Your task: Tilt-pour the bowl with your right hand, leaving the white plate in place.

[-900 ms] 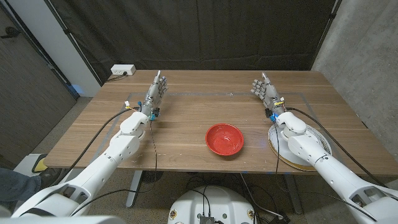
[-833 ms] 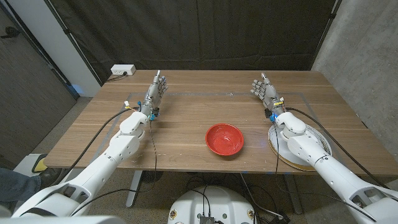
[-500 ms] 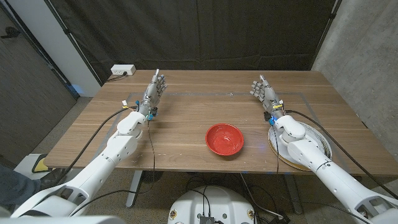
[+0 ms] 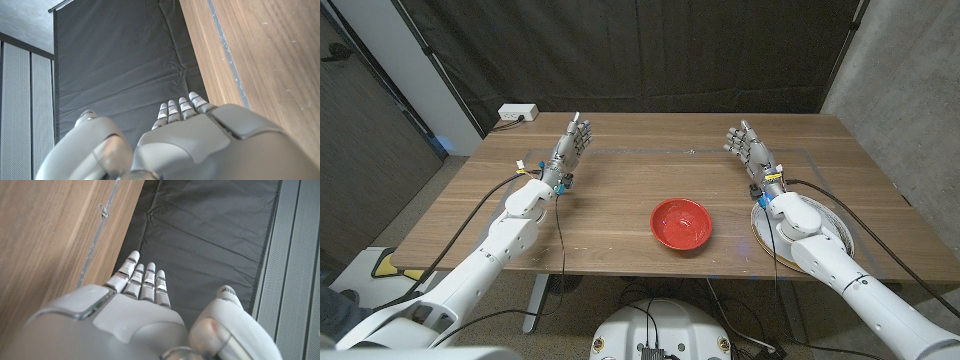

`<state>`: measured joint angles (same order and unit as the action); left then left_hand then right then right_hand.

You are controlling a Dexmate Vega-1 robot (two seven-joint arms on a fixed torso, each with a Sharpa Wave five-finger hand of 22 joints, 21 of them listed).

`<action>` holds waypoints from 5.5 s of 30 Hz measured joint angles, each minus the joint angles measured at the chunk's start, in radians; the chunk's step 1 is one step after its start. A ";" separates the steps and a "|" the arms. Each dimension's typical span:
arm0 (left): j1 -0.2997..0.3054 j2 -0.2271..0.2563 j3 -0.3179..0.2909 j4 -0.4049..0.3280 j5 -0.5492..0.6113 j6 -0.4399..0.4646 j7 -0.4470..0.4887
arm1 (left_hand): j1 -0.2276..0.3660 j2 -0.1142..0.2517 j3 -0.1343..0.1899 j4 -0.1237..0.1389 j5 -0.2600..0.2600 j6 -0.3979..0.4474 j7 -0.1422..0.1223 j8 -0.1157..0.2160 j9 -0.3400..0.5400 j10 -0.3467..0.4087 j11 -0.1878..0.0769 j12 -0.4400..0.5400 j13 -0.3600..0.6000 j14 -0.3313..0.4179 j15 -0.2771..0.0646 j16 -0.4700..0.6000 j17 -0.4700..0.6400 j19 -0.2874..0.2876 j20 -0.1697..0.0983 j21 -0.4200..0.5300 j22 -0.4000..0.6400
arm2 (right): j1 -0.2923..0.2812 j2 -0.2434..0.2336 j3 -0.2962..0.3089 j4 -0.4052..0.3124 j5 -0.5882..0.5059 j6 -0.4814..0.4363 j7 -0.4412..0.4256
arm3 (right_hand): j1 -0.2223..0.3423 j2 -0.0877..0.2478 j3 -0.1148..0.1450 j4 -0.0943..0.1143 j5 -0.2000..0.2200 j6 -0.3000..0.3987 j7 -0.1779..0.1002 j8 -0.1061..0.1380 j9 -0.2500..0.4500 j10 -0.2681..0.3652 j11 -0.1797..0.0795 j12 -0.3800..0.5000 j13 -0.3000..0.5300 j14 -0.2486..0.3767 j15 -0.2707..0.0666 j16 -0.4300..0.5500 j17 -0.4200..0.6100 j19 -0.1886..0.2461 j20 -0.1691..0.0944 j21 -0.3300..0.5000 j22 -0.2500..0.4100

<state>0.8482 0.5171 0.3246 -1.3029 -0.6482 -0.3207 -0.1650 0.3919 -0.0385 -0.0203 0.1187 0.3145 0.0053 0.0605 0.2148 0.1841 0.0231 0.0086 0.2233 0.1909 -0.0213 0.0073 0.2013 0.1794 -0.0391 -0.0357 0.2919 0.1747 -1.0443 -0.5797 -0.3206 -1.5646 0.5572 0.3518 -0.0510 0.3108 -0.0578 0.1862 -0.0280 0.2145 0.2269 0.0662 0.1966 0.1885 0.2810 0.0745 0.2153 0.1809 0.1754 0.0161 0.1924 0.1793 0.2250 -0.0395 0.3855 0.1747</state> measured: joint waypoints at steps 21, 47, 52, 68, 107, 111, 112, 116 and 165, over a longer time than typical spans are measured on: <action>-0.055 -0.015 0.043 -0.011 0.084 0.064 0.058 | 0.015 0.014 -0.004 -0.004 0.006 0.052 0.006 0.011 0.000 0.061 0.007 0.013 0.000 0.053 0.003 0.007 0.000 0.048 0.002 -0.004 0.000 | -0.062 -0.054 0.062 -0.027 0.088 0.099 0.136 | 0.009 0.007 -0.003 -0.003 -0.001 0.029 -0.007 0.007 0.000 0.020 -0.005 0.008 0.004 0.034 -0.012 0.008 0.000 0.037 -0.001 0.000 0.000; 0.003 0.010 0.034 -0.159 0.059 0.135 0.105 | 0.035 0.034 -0.004 -0.013 0.007 0.074 0.006 0.011 0.000 0.088 0.003 0.013 0.000 0.084 -0.002 0.007 0.000 0.069 0.006 -0.004 0.000 | -0.184 -0.140 0.109 -0.127 0.114 0.150 0.194 | 0.014 0.012 -0.003 -0.011 -0.001 0.048 -0.013 0.011 0.000 0.043 -0.007 0.008 0.004 0.059 -0.023 0.008 0.000 0.069 -0.001 -0.005 0.000; 0.040 0.006 0.032 -0.207 0.064 0.132 0.157 | 0.035 0.034 -0.004 -0.013 0.007 0.077 0.002 0.011 0.000 0.089 0.004 0.013 0.000 0.092 0.001 0.007 0.000 0.073 0.002 -0.011 0.000 | -0.195 -0.165 0.122 -0.127 0.141 0.162 0.245 | 0.018 0.016 -0.003 -0.011 -0.001 0.048 -0.013 0.011 0.000 0.048 -0.012 0.008 0.004 0.059 -0.023 0.008 0.000 0.069 -0.001 -0.008 0.000; 0.057 0.016 0.042 -0.263 0.053 0.148 0.161 | 0.045 0.045 -0.004 -0.013 0.007 0.086 0.004 0.011 0.000 0.093 0.000 0.013 0.000 0.095 -0.002 0.007 0.000 0.073 0.002 -0.018 0.000 | -0.311 -0.204 0.170 -0.219 0.063 0.189 0.178 | 0.035 0.026 0.007 -0.021 -0.001 0.061 -0.025 0.011 0.005 0.053 -0.018 0.008 0.004 0.074 -0.027 0.008 0.000 0.076 -0.002 -0.016 0.000; 0.125 0.124 -0.033 -0.301 -0.034 0.128 0.050 | 0.054 0.054 -0.007 -0.015 0.007 0.104 0.000 0.011 0.000 0.114 0.004 0.013 0.000 0.107 0.000 0.006 0.000 0.084 0.002 -0.026 0.000 | -0.608 -0.217 0.214 -0.534 -0.437 0.095 -0.211 | 0.074 0.073 0.028 -0.036 -0.001 0.109 -0.073 0.019 0.005 0.127 -0.073 0.028 0.004 0.149 -0.055 0.011 0.000 0.169 -0.004 -0.021 0.000; 0.127 0.130 -0.037 -0.308 -0.034 0.125 0.053 | 0.054 0.054 -0.007 -0.015 0.007 0.104 0.000 0.007 0.005 0.114 0.004 0.013 0.000 0.107 0.000 0.006 0.000 0.084 0.002 -0.026 0.000 | -0.642 -0.203 0.226 -0.555 -0.498 0.090 -0.251 | 0.079 0.078 0.032 -0.040 -0.001 0.125 -0.079 0.022 0.005 0.141 -0.077 0.029 0.004 0.161 -0.054 0.011 0.000 0.180 -0.002 -0.023 0.000; 0.127 0.131 -0.038 -0.309 -0.034 0.124 0.055 | 0.054 0.054 -0.007 -0.015 0.007 0.104 0.000 0.007 0.005 0.114 0.004 0.013 0.000 0.107 0.000 0.006 0.000 0.084 0.002 -0.026 0.000 | -0.650 -0.200 0.229 -0.559 -0.528 0.089 -0.269 | 0.082 0.082 0.032 -0.040 -0.001 0.127 -0.081 0.022 0.005 0.143 -0.079 0.029 0.004 0.164 -0.057 0.011 0.000 0.184 -0.005 -0.023 0.000; 0.127 0.132 -0.042 -0.315 -0.030 0.118 0.064 | 0.057 0.056 -0.007 -0.015 0.007 0.104 0.000 0.007 0.005 0.114 0.004 0.013 0.000 0.107 0.000 0.005 0.000 0.084 0.002 -0.026 0.000 | -0.687 -0.187 0.248 -0.582 -0.604 0.081 -0.309 | 0.088 0.087 0.038 -0.045 -0.001 0.133 -0.086 0.022 0.005 0.147 -0.088 0.029 0.004 0.171 -0.055 0.011 0.000 0.191 -0.005 -0.023 0.000; 0.076 0.086 -0.013 -0.254 -0.007 0.071 0.050 | 0.081 0.080 -0.014 -0.022 -0.004 0.070 -0.012 -0.010 0.004 0.127 -0.009 -0.003 0.002 0.130 -0.013 -0.006 0.000 0.089 0.007 -0.052 0.000 | -0.965 -0.167 0.347 -0.848 -1.562 -0.399 -0.446 | 0.381 0.051 0.128 -0.156 0.026 0.174 -0.207 0.007 0.002 0.130 -0.180 -0.001 0.000 0.205 -0.059 -0.008 0.000 0.251 -0.012 -0.087 0.000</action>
<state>0.9238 0.6028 0.3120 -1.5573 -0.6556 -0.2495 -0.1147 0.4727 0.0417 -0.0343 0.0964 0.3102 0.0753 0.0482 0.2047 0.1885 0.1497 -0.0001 0.2204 0.1931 0.1091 -0.0054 0.1956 0.1790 0.0499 -0.0282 0.2396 0.1743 -2.0096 -0.7464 0.0260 -2.4127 -1.0044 -0.0469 -0.4972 0.6921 -0.0070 0.3141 -0.1842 0.2407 0.4011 -0.1413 0.2032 0.1904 0.4108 -0.1054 0.2144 0.1808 0.3805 -0.0430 0.1846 0.1793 0.4764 -0.0518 0.2982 0.1744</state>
